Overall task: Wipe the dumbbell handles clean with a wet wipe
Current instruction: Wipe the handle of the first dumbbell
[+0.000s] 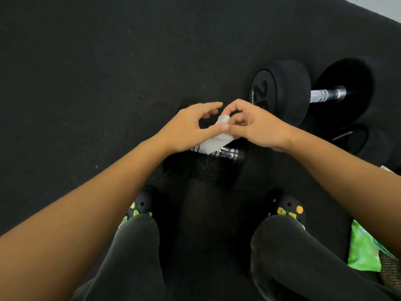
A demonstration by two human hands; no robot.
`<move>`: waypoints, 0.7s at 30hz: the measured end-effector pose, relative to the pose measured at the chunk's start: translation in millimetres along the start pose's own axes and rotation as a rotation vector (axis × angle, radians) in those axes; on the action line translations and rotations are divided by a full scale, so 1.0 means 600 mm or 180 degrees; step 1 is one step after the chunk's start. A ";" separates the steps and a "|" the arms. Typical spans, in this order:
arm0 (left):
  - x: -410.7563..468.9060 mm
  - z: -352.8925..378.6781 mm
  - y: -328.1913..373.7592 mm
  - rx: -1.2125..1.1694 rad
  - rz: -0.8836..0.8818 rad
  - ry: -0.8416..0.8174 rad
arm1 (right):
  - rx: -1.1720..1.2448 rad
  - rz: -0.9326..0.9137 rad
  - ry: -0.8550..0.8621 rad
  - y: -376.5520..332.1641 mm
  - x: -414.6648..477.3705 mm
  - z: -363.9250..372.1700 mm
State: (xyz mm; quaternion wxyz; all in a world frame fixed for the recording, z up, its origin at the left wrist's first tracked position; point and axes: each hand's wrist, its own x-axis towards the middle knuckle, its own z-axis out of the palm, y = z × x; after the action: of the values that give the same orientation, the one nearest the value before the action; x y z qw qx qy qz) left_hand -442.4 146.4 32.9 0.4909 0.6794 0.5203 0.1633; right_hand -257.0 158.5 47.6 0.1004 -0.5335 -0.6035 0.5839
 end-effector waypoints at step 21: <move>0.020 0.094 -0.035 0.1009 -0.0054 0.0553 | -0.1421 -0.0380 0.1372 0.081 -0.042 0.016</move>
State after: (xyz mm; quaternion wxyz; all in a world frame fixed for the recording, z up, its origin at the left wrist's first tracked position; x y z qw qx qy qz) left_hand -407.8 128.3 -14.4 0.3322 0.7272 0.5857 0.1332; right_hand -227.9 121.3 17.8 0.1405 -0.6175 -0.7119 0.3035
